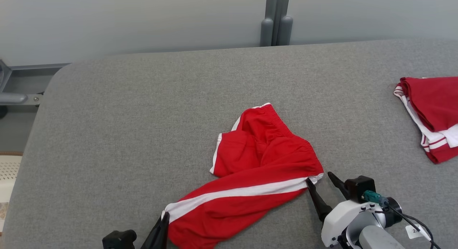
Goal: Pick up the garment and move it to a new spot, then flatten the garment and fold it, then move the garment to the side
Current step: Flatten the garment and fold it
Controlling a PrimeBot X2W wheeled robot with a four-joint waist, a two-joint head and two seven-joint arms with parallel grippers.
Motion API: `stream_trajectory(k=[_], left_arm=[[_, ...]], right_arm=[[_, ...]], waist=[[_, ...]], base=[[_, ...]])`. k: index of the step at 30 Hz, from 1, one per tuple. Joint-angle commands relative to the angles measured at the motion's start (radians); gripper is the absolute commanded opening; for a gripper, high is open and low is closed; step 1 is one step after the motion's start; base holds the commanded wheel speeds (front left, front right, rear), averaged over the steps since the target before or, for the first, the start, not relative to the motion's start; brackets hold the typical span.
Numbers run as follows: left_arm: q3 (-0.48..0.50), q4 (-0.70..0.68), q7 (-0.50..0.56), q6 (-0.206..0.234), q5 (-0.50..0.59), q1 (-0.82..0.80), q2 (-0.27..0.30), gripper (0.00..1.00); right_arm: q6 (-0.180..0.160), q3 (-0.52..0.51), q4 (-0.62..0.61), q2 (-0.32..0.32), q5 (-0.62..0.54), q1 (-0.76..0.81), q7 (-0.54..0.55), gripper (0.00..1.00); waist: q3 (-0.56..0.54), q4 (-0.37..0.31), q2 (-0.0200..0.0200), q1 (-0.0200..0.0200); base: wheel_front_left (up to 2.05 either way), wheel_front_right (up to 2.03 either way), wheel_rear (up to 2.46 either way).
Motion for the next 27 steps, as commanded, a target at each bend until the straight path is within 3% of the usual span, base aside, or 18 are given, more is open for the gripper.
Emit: stream_trajectory(k=[1, 12, 15, 18, 22, 24, 27], left_arm=[[0.009, 0.001, 0.001, -0.003, 0.007, -0.013, -0.002, 0.0], [0.029, 0.009, 0.0, -0.003, 0.036, -0.02, -0.005, 0.0], [0.031, 0.011, 0.001, -0.003, 0.038, -0.021, -0.005, 0.0], [0.039, 0.017, 0.0, -0.003, 0.043, -0.026, -0.005, 0.0], [0.046, 0.022, 0.0, -0.003, 0.045, -0.026, -0.008, 0.0], [0.049, 0.024, 0.001, -0.003, 0.05, -0.025, -0.008, 0.0], [0.053, 0.023, 0.0, -0.003, 0.054, -0.022, -0.01, 0.0]], right_arm=[[-0.002, 0.013, 0.009, -0.007, 0.011, -0.011, -0.002, 1.0], [-0.002, 0.084, -0.001, -0.047, 0.058, -0.032, -0.002, 1.0], [-0.002, 0.094, -0.005, -0.051, 0.061, -0.035, -0.002, 0.92], [-0.002, 0.113, -0.013, -0.059, 0.064, -0.038, -0.002, 0.74], [-0.002, 0.133, -0.021, -0.07, 0.07, -0.042, -0.002, 0.37], [-0.002, 0.138, -0.026, -0.077, 0.074, -0.046, -0.002, 0.0], [-0.002, 0.145, -0.036, -0.082, 0.078, -0.044, -0.002, 0.0]], waist=[[0.006, 0.006, 0.0, 0.0], [0.021, 0.013, 0.0, 0.0], [0.023, 0.013, 0.0, 0.0], [0.025, 0.013, 0.0, 0.0], [0.027, 0.012, 0.0, 0.0], [0.027, 0.011, 0.0, 0.0], [0.026, 0.009, 0.0, 0.0]], base=[[0.0, 0.0, 0.0], [0.0, 0.0, 0.0], [0.0, 0.0, 0.0], [0.0, 0.0, 0.0], [0.0, 0.0, 0.0], [0.0, 0.0, 0.0], [0.0, 0.0, 0.0]])
